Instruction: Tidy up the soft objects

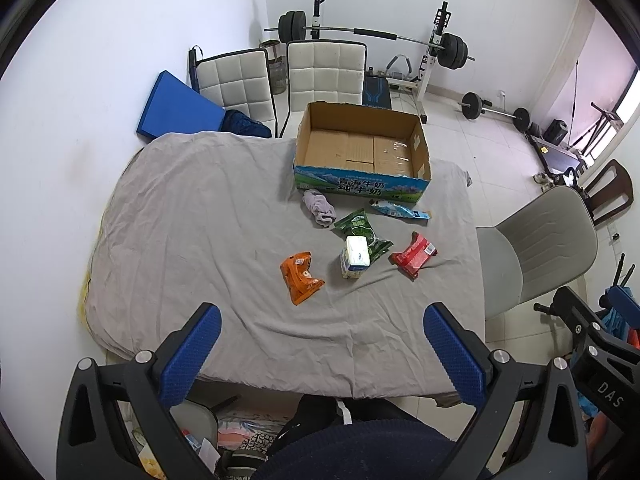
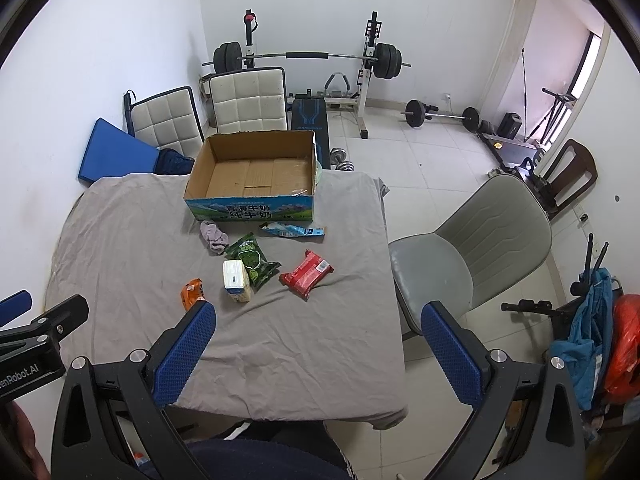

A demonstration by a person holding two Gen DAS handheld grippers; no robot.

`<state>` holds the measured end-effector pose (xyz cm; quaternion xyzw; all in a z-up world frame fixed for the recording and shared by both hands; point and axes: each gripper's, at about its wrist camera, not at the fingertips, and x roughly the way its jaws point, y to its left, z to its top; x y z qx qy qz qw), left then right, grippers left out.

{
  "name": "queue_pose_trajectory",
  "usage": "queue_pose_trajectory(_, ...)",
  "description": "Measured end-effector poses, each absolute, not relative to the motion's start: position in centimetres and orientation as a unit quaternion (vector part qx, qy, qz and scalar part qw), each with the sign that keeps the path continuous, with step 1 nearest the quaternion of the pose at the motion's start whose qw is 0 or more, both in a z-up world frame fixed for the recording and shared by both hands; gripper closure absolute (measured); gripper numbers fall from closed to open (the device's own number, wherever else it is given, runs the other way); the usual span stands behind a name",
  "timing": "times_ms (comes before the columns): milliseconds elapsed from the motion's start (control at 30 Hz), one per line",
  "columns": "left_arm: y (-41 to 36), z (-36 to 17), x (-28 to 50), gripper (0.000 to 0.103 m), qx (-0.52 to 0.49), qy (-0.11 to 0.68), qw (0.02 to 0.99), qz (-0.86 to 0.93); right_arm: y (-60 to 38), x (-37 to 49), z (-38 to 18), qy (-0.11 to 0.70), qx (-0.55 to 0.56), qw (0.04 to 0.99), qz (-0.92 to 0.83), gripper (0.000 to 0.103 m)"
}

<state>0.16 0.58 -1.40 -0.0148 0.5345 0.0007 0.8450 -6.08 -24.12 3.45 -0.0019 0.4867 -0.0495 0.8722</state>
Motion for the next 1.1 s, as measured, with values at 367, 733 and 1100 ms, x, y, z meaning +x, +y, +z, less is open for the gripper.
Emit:
queue_pose_trajectory(367, 0.64, -1.35, -0.22, 0.000, -0.015, 0.531, 0.847, 0.001, -24.08, -6.11, 3.76, 0.484, -0.001, 0.873, -0.050, 0.000)
queue_pose_trajectory(733, 0.70, -1.34, -0.34, 0.000, -0.017, 0.531, 0.847, 0.000, -23.88, -6.42, 4.08, 0.480, -0.001, 0.876, -0.052, 0.000)
queue_pose_trajectory(1100, 0.79, -1.26, -0.52, 0.000, -0.019, 0.529, 0.848, 0.001, -23.64, -6.10, 4.24, 0.479, -0.005, 0.877, -0.044, 0.000)
